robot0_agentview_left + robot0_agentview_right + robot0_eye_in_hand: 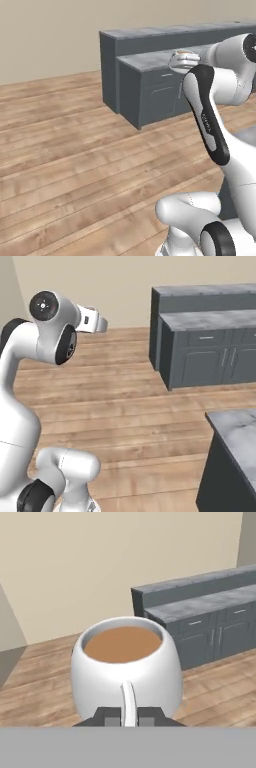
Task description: Pick the cup of tea, navigate to the dining table, and place it on the saucer.
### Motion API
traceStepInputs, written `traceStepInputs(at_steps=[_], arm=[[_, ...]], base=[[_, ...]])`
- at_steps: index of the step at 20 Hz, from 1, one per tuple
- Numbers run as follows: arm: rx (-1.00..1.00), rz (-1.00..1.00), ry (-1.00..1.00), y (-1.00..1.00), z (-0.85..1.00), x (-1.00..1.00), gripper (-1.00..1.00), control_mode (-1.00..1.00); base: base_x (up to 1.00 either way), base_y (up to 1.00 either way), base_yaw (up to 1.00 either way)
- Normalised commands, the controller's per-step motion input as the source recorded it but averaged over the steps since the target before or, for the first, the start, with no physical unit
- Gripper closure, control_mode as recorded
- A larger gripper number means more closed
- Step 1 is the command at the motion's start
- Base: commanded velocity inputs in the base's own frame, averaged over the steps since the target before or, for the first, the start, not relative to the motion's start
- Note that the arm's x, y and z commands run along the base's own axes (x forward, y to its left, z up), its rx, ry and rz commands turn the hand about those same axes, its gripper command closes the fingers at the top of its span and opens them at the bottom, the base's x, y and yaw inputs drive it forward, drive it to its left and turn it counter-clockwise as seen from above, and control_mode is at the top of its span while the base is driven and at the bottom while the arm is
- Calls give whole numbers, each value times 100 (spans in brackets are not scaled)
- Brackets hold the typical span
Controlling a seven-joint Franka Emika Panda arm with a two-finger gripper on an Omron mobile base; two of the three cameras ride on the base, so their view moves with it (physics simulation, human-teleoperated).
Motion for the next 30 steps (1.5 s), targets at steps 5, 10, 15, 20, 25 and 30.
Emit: traceStepInputs(at_steps=[5, 10, 15, 20, 25, 30], arm=[[0, 0, 0, 0, 0, 0, 100, 100], [0, 0, 0, 0, 0, 0, 100, 100], [0, 0, 0, 0, 0, 0, 100, 100], [0, 0, 0, 0, 0, 0, 100, 100], [0, 0, 0, 0, 0, 0, 100, 100], [0, 0, 0, 0, 0, 0, 100, 100]], base=[[100, 100, 1], [100, 100, 0], [100, 80, -1], [100, 56, -6], [100, 45, -11], [100, 45, -13]])
